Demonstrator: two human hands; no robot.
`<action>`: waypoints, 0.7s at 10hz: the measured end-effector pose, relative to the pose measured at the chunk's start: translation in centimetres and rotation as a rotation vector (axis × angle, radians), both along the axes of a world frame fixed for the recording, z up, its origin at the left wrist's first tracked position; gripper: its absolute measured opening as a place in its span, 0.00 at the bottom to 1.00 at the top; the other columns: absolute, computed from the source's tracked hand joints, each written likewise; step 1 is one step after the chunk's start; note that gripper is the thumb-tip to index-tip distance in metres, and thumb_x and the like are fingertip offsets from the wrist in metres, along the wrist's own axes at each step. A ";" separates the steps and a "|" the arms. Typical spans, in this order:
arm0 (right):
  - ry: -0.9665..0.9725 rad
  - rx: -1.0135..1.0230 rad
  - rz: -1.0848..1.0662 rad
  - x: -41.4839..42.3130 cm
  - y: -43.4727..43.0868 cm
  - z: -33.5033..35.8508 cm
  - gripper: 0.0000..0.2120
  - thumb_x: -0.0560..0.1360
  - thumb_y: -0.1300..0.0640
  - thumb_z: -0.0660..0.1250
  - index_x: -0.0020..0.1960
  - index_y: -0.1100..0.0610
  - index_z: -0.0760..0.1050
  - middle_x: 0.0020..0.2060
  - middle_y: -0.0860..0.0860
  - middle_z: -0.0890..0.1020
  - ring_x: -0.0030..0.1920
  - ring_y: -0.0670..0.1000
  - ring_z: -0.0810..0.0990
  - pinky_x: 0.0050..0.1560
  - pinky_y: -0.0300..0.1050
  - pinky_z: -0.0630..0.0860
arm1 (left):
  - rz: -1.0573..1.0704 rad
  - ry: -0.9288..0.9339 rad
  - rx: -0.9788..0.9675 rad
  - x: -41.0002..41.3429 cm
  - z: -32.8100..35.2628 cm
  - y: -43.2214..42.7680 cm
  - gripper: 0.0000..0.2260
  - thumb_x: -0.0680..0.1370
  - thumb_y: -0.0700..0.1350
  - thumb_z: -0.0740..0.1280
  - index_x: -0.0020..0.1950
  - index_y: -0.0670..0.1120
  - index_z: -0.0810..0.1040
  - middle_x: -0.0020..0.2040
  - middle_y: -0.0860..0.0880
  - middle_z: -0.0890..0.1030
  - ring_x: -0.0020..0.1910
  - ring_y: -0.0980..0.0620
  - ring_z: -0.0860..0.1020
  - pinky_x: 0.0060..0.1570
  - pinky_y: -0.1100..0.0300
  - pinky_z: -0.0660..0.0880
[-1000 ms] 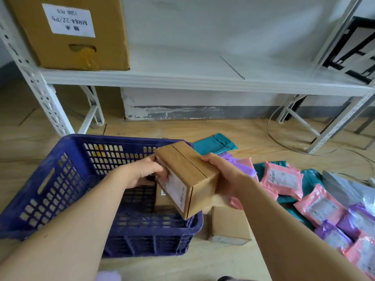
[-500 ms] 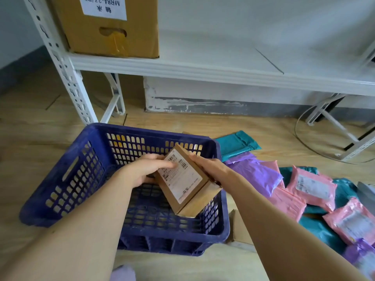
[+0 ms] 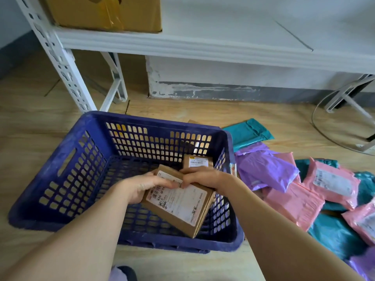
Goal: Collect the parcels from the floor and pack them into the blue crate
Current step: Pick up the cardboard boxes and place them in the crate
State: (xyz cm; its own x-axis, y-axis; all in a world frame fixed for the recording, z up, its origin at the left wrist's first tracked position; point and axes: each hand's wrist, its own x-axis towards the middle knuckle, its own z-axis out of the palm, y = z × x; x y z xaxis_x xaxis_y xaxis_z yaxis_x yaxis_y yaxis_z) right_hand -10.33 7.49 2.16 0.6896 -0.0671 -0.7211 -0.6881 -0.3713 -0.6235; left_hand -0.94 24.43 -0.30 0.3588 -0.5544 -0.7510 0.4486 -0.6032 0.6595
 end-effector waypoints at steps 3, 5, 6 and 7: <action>0.114 -0.231 0.103 0.0 -0.2 -3.2 0.18 0.69 0.52 0.68 0.58 0.51 0.80 0.60 0.49 0.76 0.60 0.51 0.73 0.60 0.43 0.69 | -0.122 0.032 0.211 -2.0 -4.2 -1.7 0.28 0.67 0.49 0.77 0.65 0.48 0.73 0.57 0.48 0.81 0.56 0.47 0.77 0.56 0.50 0.74; 0.078 -0.346 0.006 0.0 -0.3 -4.9 0.07 0.74 0.59 0.63 0.50 0.56 0.77 0.35 0.47 0.72 0.35 0.46 0.70 0.36 0.35 0.66 | -0.166 0.171 0.307 -3.0 -5.3 -3.2 0.18 0.73 0.49 0.73 0.58 0.42 0.77 0.56 0.43 0.82 0.57 0.43 0.79 0.63 0.43 0.71; 0.046 -0.368 0.003 -0.1 -0.2 -5.1 0.15 0.76 0.67 0.58 0.60 0.64 0.75 0.42 0.51 0.76 0.48 0.54 0.74 0.38 0.39 0.71 | -0.186 0.085 0.385 -3.3 -6.5 -4.1 0.20 0.76 0.46 0.69 0.65 0.41 0.71 0.65 0.42 0.74 0.65 0.41 0.72 0.65 0.42 0.68; 0.088 -0.474 0.100 0.0 -0.3 -5.2 0.18 0.78 0.66 0.55 0.65 0.63 0.73 0.63 0.55 0.76 0.65 0.57 0.72 0.57 0.43 0.74 | -0.254 0.019 0.420 -3.9 -7.5 -4.8 0.19 0.79 0.44 0.65 0.69 0.44 0.69 0.69 0.42 0.71 0.67 0.40 0.69 0.61 0.44 0.71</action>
